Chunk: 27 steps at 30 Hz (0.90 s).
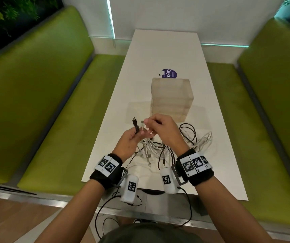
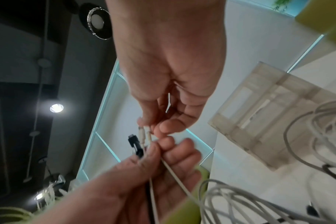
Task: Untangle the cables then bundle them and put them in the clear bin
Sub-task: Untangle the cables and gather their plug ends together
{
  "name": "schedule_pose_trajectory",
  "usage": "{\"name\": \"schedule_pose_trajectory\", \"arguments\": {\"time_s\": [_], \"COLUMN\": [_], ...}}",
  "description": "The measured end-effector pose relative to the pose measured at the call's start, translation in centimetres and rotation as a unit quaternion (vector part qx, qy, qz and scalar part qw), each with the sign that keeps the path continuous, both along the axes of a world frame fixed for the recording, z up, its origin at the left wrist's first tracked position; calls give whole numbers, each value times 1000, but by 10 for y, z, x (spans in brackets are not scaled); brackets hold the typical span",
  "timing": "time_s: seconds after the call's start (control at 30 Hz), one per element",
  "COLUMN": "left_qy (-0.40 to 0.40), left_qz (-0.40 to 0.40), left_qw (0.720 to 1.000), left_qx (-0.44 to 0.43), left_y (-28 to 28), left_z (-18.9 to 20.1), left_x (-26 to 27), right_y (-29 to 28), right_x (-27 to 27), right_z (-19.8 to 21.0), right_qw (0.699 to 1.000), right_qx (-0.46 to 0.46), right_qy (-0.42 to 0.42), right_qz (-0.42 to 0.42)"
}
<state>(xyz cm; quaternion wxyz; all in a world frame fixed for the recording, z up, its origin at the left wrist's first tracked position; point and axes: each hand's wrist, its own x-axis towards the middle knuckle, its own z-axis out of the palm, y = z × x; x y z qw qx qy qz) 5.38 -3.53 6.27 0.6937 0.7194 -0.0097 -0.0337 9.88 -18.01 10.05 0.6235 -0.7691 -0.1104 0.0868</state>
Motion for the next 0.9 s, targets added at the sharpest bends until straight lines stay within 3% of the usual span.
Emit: {"name": "schedule_pose_trajectory", "arguments": {"time_s": [0.07,0.2,0.3,0.4,0.53,0.63,0.9], "left_qy": [-3,5,0,-15,-49,-62,-76], "left_qz": [52,94,92,83,86,119,262], "left_qw": [997,983,981,974,971,962,907], "left_qx": [-53,-159,-172,-212,-218,-239,-321], "left_y": [2,9,4,4,12,22,69], "left_z": [2,10,18,31,46,49,54], "left_x": [2,7,6,1,-3,-6,-4], "right_y": [-2,6,28,37,21,9,-38], "right_x": [-2,-11,-6,5,24,36,40], "right_z": [-9,-36,-59,-82,-91,-90,-98], "right_qw": [999,990,988,949,929,897,834], "right_qx": [31,-25,-112,-277,-344,-404,-512], "right_qy": [37,93,9,-108,-117,-152,-181], "right_qz": [1,105,102,104,73,96,96]}}
